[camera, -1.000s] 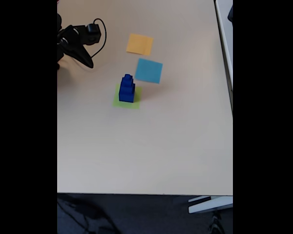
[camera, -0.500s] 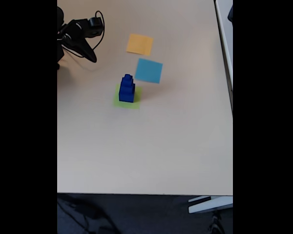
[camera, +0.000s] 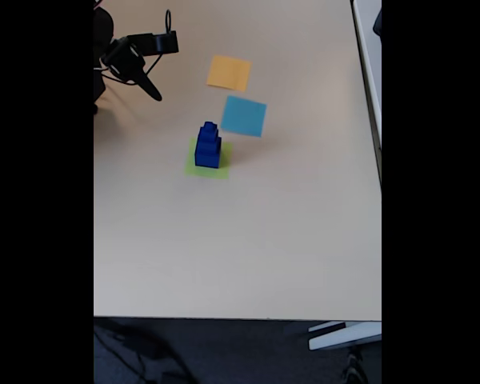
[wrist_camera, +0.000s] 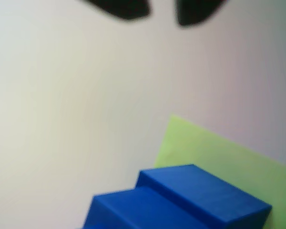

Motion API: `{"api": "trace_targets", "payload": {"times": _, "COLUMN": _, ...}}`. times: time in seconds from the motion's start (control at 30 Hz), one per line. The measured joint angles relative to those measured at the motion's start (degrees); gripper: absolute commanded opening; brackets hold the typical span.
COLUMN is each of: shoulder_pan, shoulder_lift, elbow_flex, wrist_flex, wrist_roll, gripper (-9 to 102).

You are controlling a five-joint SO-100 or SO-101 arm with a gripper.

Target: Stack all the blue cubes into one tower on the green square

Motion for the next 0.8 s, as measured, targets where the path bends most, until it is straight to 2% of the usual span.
{"api": "trace_targets", "payload": {"times": 0.3, "shoulder_pan": -2.3, "shoulder_lift": -5.7, "elbow_flex": -5.4, "wrist_flex": 8.7, "wrist_roll": 12.9, "gripper": 0}}
{"api": "trace_targets", "payload": {"times": 0.8, "shoulder_pan": -5.8, "shoulder_lift": -16.3, "elbow_flex": -5.5, "wrist_flex": 9.3, "wrist_roll": 26.4, "gripper": 0}}
